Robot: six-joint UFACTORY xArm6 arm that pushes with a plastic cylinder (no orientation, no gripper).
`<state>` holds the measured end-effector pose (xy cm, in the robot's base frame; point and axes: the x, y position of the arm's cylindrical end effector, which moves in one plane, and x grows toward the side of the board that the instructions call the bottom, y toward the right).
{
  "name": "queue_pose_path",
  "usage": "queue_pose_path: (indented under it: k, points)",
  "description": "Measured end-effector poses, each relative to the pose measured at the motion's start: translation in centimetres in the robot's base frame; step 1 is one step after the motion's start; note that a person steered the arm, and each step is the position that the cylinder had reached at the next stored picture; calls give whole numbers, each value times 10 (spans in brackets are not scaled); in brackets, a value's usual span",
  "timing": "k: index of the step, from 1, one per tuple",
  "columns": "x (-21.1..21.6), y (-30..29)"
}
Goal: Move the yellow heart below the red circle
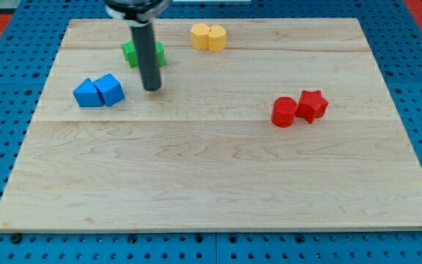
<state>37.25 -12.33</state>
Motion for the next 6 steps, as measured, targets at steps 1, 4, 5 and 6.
queue_pose_path:
  k: [1,4,5,6]
  points:
    - [-8,-16]
    - [-29,-6]
    - [-29,-6]
    - [-26,20]
